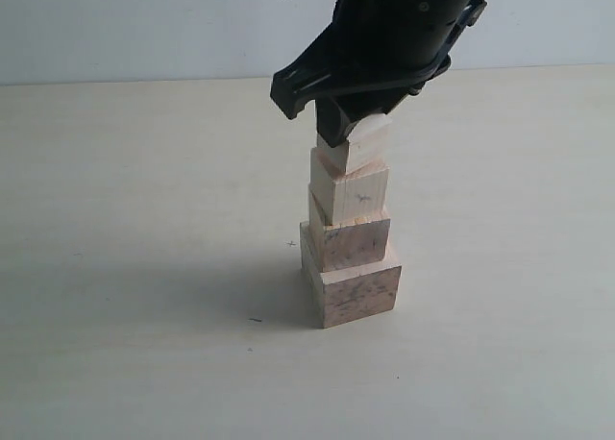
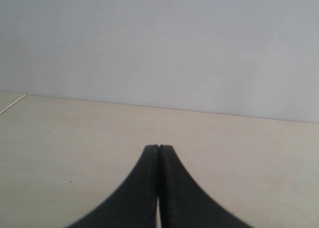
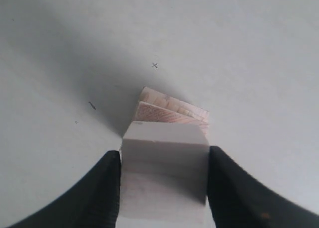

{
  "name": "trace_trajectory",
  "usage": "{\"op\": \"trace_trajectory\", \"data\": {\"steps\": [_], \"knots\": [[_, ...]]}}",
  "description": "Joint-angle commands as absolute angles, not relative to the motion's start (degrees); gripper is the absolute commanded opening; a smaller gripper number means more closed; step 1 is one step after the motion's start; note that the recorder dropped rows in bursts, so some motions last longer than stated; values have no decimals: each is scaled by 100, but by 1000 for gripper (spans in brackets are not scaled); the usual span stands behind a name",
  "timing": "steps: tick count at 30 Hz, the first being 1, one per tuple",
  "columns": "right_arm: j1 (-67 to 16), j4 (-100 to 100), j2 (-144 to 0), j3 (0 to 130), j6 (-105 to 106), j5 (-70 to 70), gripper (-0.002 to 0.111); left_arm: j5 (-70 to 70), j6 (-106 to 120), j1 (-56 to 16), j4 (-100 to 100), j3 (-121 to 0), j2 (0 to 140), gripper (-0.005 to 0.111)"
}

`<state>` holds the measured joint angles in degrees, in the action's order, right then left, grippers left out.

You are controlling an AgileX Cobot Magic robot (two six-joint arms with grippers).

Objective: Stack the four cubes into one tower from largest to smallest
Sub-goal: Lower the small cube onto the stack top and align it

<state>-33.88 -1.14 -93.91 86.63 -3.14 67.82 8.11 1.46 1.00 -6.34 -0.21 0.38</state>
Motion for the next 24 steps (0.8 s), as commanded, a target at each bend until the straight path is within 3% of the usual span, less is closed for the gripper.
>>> {"op": "trace_trajectory", "data": {"steps": [1,24], "knots": [[-3402,-180,-9391,8723,-306,6795,0,808,139,62,-666,0,0,0],[-3402,-144,-9577,8723,-318,6749,0,808,139,62,-666,0,0,0]]}}
